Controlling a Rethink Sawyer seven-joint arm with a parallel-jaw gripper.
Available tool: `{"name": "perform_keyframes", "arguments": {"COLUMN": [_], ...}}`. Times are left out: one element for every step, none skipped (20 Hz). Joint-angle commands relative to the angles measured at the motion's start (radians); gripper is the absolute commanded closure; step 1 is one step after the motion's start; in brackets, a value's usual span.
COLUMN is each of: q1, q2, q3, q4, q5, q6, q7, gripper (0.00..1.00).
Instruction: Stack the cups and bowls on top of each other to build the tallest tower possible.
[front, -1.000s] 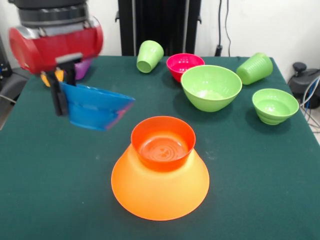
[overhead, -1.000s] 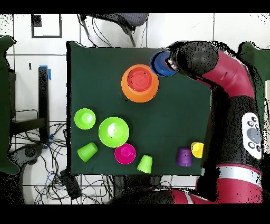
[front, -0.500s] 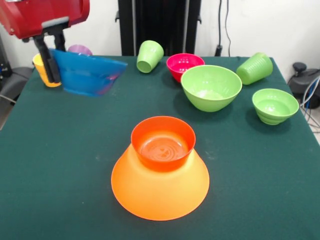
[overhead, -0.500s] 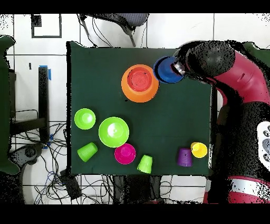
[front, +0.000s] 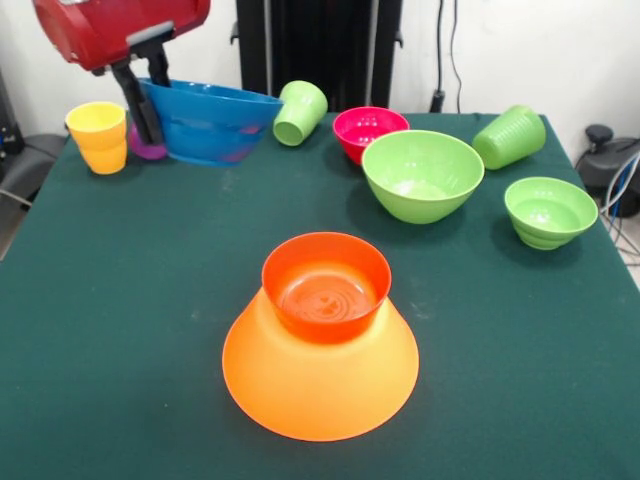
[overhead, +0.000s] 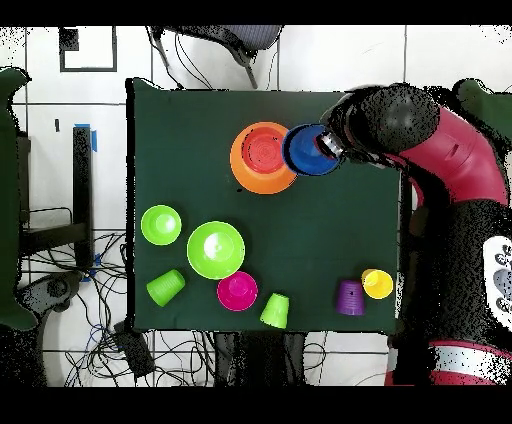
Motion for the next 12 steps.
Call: {"name": "perform_keyframes", "arguments": {"q1": [-0.040,-0.058,-0.074,-0.089,-0.095,-0.101,-0.104,-0.092,-0.093,-0.092,-0.102,-0.108], "q2": [0.005,-0.003,-0.009,-0.012,-0.015,-0.018,-0.018,-0.015,-0.012,-0.009,-0.009,-0.012], "q3": [0.132,0.151,0.169,0.192,0.199,0.207,0.212,0.206,0.208,0.217,0.230,0.241], "q4": [0.223,0.252,0.273,0.288,0.291,0.295,0.296,0.281,0.283,0.284,0.297,0.307], "q5": [0.012,0.011,0.008,0.013,0.011,0.009,0.005,-0.002,-0.007,-0.008,-0.010,-0.012], "q6": [-0.145,-0.208,-0.252,-0.281,-0.281,-0.282,-0.278,-0.258,-0.260,-0.273,-0.294,-0.311], "q7": [0.050,0.033,0.018,0.008,0.008,0.009,0.021,0.037,0.047,0.053,0.049,0.043], "gripper": [1.00,1.00,1.00,1.00,1.00,1.00,1.00,1.00,1.00,1.00,1.00,1.00]}}
